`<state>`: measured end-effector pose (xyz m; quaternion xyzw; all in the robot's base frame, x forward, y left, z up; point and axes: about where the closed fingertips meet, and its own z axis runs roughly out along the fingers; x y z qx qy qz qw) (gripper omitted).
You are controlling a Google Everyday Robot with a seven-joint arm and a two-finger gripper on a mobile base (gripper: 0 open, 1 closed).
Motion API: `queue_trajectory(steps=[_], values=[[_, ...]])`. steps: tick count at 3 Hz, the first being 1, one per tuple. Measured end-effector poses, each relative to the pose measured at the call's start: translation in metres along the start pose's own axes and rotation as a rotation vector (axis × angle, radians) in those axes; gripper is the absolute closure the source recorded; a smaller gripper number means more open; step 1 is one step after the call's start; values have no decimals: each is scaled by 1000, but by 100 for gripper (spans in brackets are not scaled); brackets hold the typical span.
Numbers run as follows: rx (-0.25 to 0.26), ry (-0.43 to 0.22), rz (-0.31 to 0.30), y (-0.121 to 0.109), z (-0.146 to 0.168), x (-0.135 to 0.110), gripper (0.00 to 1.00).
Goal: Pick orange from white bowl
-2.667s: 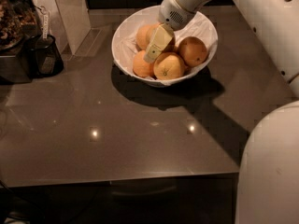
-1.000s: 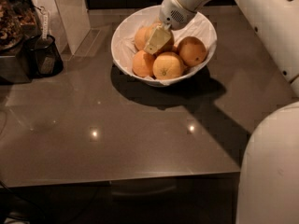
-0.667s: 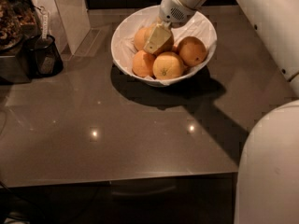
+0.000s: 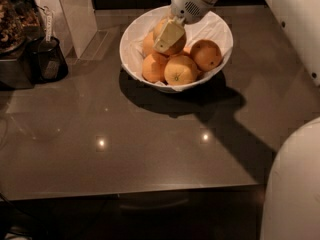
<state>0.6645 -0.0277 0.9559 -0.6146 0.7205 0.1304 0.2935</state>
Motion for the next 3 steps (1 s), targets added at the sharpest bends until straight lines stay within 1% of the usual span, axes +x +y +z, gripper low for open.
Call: queue_trajectory(steps=[1, 2, 3], values=[[1, -1, -3, 0, -1, 0, 100], [-14, -59, -37, 16, -25, -11, 100], [40, -132, -50, 48, -76, -19, 100]])
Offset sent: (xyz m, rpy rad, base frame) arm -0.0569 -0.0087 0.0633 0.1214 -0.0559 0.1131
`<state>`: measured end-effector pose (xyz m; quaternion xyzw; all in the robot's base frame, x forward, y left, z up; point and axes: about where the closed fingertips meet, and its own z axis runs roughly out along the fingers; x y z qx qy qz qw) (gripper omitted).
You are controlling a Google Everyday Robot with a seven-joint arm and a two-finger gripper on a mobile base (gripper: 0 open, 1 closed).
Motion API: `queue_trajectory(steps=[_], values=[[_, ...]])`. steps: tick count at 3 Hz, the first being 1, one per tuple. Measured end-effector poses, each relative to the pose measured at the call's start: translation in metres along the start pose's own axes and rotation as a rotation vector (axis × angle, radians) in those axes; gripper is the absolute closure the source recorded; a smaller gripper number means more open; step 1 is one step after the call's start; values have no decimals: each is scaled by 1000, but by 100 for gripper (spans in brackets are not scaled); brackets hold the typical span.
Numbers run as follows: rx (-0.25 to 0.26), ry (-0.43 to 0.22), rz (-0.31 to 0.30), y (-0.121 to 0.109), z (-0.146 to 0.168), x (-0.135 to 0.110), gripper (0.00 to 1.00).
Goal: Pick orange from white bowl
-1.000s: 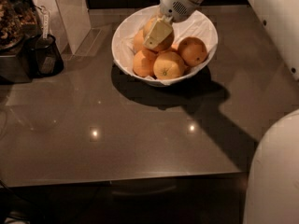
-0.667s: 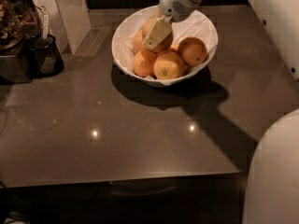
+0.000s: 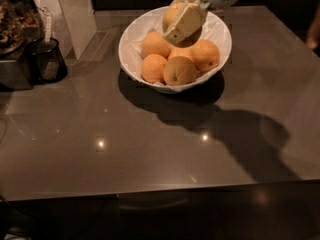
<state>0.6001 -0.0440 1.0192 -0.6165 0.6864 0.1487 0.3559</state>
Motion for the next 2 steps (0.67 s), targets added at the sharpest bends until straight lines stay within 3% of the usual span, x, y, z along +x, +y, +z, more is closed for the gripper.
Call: queue_trajectory(steps=[1, 2], values=[[96, -70, -7, 42, -46, -9, 100], [142, -46, 57, 46, -62, 25, 100]])
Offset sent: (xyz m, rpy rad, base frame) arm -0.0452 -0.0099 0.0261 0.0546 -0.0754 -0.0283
